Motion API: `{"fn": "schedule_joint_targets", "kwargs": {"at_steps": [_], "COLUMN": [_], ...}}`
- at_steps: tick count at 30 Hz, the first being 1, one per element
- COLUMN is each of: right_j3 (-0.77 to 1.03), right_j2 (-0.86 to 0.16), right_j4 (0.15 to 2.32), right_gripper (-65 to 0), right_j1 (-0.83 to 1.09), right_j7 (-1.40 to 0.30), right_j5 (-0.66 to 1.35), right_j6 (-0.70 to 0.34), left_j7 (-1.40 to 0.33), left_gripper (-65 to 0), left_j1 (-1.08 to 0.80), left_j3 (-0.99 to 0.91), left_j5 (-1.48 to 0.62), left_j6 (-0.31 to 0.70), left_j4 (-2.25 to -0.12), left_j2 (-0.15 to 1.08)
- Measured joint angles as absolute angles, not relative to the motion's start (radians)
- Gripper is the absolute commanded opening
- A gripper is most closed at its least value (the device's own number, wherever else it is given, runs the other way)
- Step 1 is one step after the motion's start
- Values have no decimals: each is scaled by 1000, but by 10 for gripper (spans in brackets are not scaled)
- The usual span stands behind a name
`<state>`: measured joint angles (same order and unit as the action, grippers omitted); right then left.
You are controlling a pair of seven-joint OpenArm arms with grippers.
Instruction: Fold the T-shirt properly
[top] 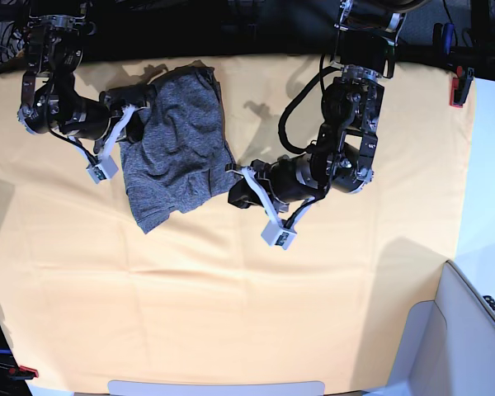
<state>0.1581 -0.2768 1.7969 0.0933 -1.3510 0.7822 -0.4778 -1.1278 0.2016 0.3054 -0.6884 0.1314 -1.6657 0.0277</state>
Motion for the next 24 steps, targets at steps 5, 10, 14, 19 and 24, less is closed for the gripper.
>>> {"fn": "schedule_joint_targets", "kwargs": {"at_steps": [5,10,14,19,24], "right_j3": [151,152,154,218,400], "right_j2": [-258,-265,-287,-279,-301], "right_j4": [1797,1801,1860,1924,1942], "right_gripper": [-650,-650,-650,-650,-650], "right_j1": [68,59,63,62,75], "right_j7": [-1351,-1351,-1351,-1350,-1350], "right_j5": [784,784,781,788,786], "right_j6": [-477,-477,-478,-478,-478], "left_j7": [-1166,-1156,-1155,-1162,-1164], "left_gripper": [-630,-630,-630,-630,-631], "left_j1": [191,190,168,158,109], "left_j3": [314,312,307,308,307], "left_j5": [-695,-692,-692,-692,-694], "left_j6": [135,134,134,134,137], "left_j4": [-1666,-1668,-1671,-1671,-1790], "left_j2": [-5,9,9,9,56]}}
